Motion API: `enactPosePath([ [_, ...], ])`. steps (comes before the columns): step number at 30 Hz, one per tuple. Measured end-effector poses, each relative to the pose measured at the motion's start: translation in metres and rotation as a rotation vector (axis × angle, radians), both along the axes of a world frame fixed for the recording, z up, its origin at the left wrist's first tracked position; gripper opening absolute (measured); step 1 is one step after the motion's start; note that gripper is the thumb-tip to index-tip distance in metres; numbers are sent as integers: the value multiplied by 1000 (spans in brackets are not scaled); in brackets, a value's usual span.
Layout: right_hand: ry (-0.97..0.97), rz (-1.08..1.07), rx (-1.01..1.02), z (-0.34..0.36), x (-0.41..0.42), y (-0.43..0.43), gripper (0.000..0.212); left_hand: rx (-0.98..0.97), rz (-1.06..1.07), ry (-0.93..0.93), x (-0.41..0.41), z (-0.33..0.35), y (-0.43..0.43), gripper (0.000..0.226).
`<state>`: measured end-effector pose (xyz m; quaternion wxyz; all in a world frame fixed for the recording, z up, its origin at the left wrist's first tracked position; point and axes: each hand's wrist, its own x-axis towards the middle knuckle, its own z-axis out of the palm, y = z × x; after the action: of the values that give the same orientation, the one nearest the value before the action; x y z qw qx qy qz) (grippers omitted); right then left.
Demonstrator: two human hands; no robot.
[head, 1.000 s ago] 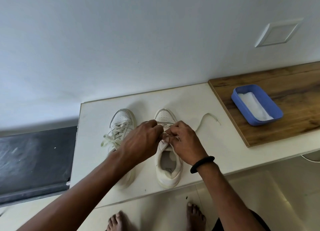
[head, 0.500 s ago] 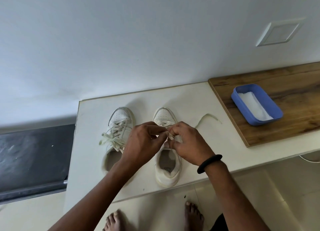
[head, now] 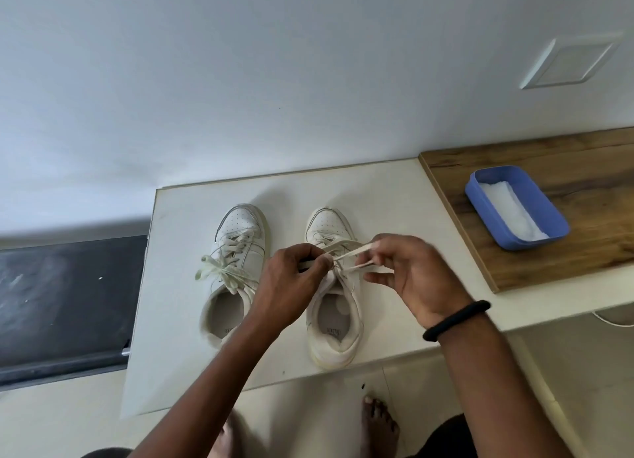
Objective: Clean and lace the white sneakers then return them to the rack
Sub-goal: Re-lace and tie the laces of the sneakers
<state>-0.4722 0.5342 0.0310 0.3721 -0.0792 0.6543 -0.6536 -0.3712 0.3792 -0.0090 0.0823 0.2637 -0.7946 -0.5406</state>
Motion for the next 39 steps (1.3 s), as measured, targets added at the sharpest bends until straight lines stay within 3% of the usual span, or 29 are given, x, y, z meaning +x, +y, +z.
enactPosePath([
  [2, -271, -106, -244, 6, -10, 14, 24, -8, -2, -10, 2, -1, -1, 21],
  [5, -339, -230, -321, 10, -30, 37, 32, -27, -16, -8, 5, 1, -2, 19],
  [9, -218, -396, -87, -6, -51, 68, 28, -108, -24, -28, 5, 1, -2, 18],
  [12, -187, -661, 14, -17, -63, 93, 19, -112, -5, -28, 6, 0, -5, 16],
  [14, 33, -756, 271, -24, -68, 106, 8, -98, -10, -22, 6, 0, -5, 18],
  [15, 223, -711, 580, -30, -69, 110, 3, -97, -17, -20, 6, 0, -5, 18],
  [16, 397, -644, 911, -38, -69, 111, 12, -101, -24, -20, 6, 0, -4, 19],
  [17, 535, -579, 1118, -43, -66, 108, 17, -104, -29, -22, 6, 1, -4, 19],
  [18, 628, -523, 1151, -45, -63, 100, 19, -101, -30, -23, 6, 1, -4, 19],
  [21, 735, -280, 684, -44, -49, 64, 15, -103, -29, -27, 5, 1, -6, 18],
  [23, 745, 3, 461, -40, -29, 34, 21, -106, -33, -26, 5, 1, -5, 18],
  [26, 821, 310, 398, -46, -2, 4, 36, -108, -35, -5, 6, 2, -4, 19],
  [29, 1049, 265, 437, -52, 4, -6, 24, -86, -40, 8, 7, 0, -6, 19],
  [31, 1100, 215, 463, -50, 1, -4, 13, -70, -53, 2, 9, -1, -9, 17],
  [36, 802, 127, 420, -45, -14, 18, 14, -212, -50, 11, 23, -1, -14, 8],
  [39, 554, 199, 246, -35, -20, 30, 16, -467, -91, 100, 28, 0, -13, 8],
])
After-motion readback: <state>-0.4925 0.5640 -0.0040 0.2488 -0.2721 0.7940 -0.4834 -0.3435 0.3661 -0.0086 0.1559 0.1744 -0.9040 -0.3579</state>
